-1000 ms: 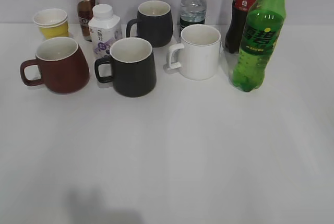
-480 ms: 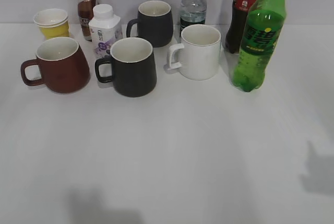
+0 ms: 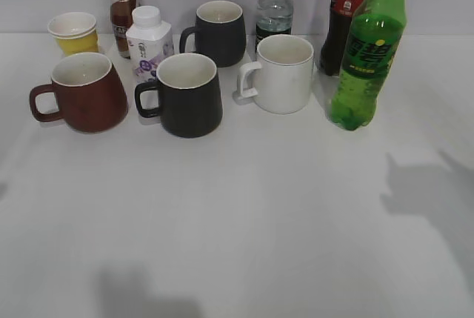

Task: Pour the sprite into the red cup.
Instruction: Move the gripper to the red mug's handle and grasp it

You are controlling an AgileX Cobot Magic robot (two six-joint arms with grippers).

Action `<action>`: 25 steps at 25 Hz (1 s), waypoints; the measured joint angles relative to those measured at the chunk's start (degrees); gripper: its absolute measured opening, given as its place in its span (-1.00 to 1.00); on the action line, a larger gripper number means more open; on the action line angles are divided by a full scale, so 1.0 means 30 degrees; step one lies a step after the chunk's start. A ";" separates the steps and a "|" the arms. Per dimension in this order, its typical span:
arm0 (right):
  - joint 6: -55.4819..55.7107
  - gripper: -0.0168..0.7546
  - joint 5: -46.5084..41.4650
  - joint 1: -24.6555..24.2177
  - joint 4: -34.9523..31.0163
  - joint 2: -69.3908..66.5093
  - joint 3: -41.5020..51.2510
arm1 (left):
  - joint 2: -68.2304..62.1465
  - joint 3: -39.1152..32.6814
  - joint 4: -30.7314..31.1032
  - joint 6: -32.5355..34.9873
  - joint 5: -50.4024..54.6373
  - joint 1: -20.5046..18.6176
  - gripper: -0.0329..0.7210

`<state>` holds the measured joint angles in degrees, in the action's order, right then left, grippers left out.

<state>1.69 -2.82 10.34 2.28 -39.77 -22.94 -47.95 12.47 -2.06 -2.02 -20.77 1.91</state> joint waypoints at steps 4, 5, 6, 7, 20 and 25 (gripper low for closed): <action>0.0000 0.56 0.3020 0.0447 0.0158 -0.3452 0.0000 | -0.4950 0.0000 -0.0037 -0.0043 -0.3847 0.0000 -0.23; 0.0000 0.56 0.3729 0.0628 0.0158 -0.4014 0.0020 | -0.6150 0.0000 0.0003 -0.0166 -0.4776 0.0000 -0.22; 0.0000 0.56 0.4525 0.0833 0.0158 -0.4586 0.0020 | -0.7360 0.0000 0.0126 -0.0433 -0.5870 0.0000 -0.22; 0.0000 0.56 0.5126 0.1003 0.0158 -0.5087 0.0020 | -0.8554 0.0000 0.0328 -0.0693 -0.7003 0.0000 -0.21; 0.0000 0.56 0.8082 0.1403 0.0742 -0.8169 0.0056 | -1.8876 0.1001 0.4045 -0.1606 -1.5838 0.0041 -0.20; 0.0000 0.56 0.8130 0.1403 0.0778 -0.8169 0.0056 | -1.9879 0.2893 0.3936 -0.1664 -1.6040 0.0041 -0.20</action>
<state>1.69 21.57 14.55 4.62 -64.27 -22.78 -107.59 21.14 9.75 -7.02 -68.89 2.04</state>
